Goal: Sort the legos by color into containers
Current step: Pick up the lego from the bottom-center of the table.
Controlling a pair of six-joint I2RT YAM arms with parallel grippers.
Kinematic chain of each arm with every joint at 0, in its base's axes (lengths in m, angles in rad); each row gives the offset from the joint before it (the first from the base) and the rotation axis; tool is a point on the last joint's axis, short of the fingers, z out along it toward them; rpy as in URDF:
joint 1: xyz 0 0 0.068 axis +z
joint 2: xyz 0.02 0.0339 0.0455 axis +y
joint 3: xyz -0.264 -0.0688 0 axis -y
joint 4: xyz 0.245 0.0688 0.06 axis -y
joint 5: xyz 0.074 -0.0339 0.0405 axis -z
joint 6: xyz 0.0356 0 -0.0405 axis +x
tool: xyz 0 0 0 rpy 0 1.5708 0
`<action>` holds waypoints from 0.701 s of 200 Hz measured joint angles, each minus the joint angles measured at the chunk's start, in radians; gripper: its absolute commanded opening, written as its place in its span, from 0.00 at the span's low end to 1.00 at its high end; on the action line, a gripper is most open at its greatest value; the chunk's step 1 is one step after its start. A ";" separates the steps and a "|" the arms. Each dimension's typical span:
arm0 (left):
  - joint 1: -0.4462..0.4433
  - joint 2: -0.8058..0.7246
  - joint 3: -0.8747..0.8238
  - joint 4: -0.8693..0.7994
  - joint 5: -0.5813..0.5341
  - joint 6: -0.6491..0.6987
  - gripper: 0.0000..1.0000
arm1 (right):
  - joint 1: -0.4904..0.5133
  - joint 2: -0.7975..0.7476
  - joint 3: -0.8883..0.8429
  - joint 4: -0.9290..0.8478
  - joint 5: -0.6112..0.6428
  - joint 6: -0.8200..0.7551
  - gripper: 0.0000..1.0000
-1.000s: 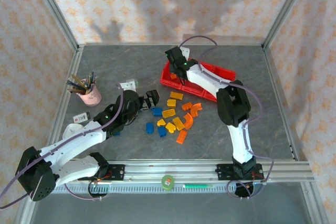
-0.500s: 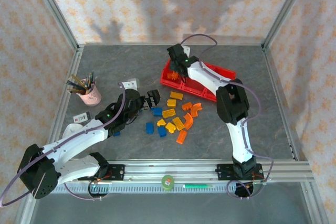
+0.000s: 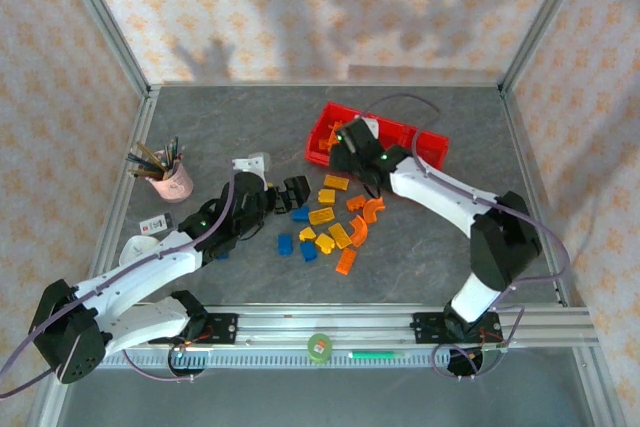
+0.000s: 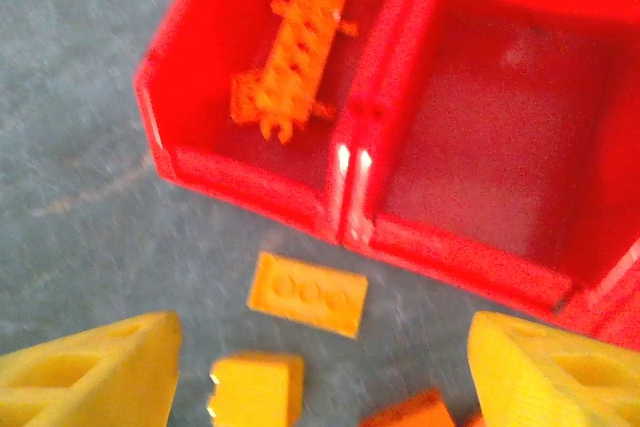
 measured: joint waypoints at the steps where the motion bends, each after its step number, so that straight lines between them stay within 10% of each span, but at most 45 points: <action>1: -0.004 0.000 -0.001 0.000 0.000 0.000 0.99 | 0.001 -0.003 -0.004 0.000 0.000 0.003 0.78; 140: -0.169 -0.019 -0.107 0.015 -0.033 -0.103 0.99 | 0.142 -0.208 -0.475 0.020 -0.018 0.260 0.78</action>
